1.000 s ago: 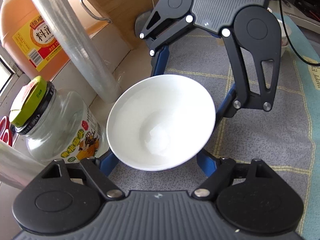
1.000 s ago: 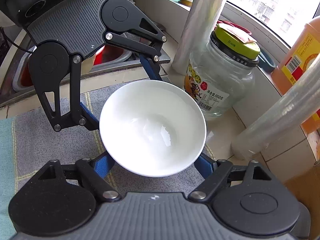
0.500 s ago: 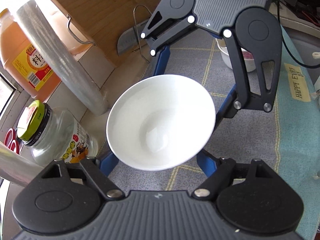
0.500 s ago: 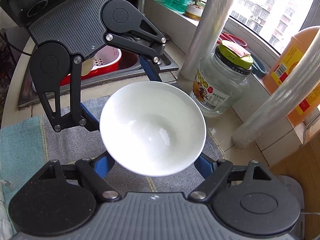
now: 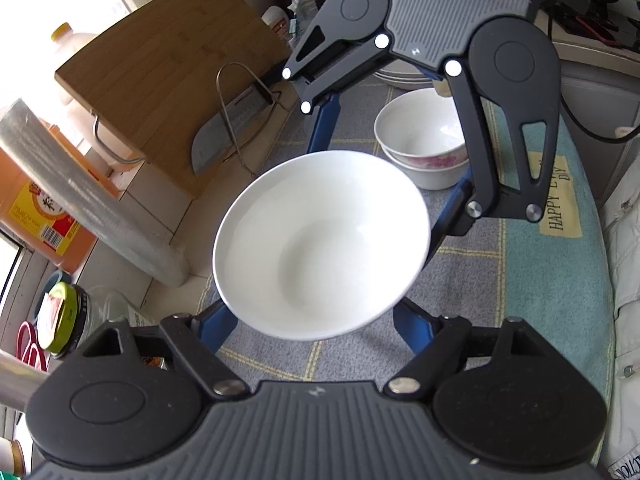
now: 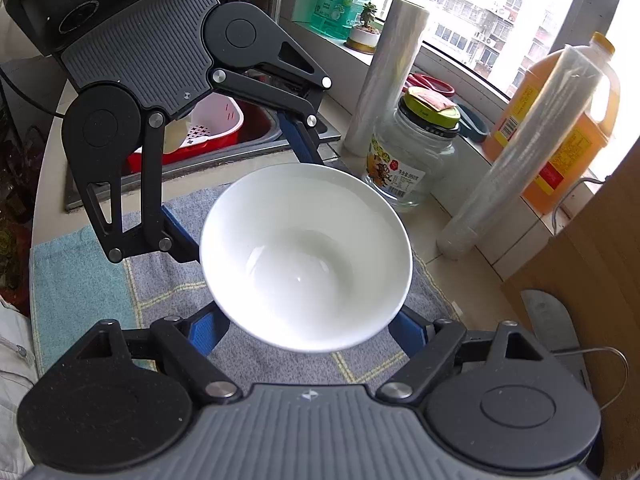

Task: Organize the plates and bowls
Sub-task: 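Lift the pink-flower bowl with both grippers and carry it toward the bowl stack, then lower the pink-flower bowl onto the nested white bowls with both grippers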

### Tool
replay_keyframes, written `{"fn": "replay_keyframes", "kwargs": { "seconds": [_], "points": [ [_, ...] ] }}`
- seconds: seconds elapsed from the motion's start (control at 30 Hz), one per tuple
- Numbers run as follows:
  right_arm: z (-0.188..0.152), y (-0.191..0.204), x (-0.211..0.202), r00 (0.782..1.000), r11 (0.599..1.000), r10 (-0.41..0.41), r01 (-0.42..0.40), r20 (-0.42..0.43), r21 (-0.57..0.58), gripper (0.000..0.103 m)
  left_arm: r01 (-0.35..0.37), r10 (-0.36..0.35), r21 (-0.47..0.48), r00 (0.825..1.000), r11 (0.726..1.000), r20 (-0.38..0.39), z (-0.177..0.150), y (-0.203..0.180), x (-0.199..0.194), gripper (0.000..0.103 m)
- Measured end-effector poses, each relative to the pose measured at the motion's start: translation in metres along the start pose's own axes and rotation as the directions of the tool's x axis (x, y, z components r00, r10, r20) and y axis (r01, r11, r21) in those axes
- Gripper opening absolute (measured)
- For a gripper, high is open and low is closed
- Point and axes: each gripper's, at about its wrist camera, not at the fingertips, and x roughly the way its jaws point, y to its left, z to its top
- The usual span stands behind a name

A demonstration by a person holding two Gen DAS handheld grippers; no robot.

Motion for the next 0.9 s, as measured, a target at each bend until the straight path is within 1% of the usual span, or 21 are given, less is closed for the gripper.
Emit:
{"fn": "replay_keyframes", "kwargs": {
  "seconds": [0.27,0.53,0.67,0.9],
  "points": [
    [-0.028,-0.008,-0.035,0.997,0.996,-0.083,0.083,-0.009,0.044,0.089,0.033,-0.036,0.068,0.999,0.997,0.037,0.046,-0.012,0.013,0.084],
    [-0.068,-0.022,-0.072,0.984,0.978,-0.174,0.178,-0.049,0.107,0.089,0.066,-0.08,0.147,0.993,0.987,0.092,0.092,-0.029,0.034,0.084],
    [-0.087,-0.026,-0.081,0.979,0.971,-0.191,0.2,-0.073,0.134,0.089,0.101,-0.119,0.166,0.988,0.981,0.101,0.107,-0.035,0.046,0.084],
    [-0.112,-0.028,-0.087,0.977,0.964,-0.185,0.201,-0.105,0.174,0.089,0.165,-0.182,0.172,0.979,0.971,0.088,0.118,-0.048,0.063,0.084]
  ]
}}
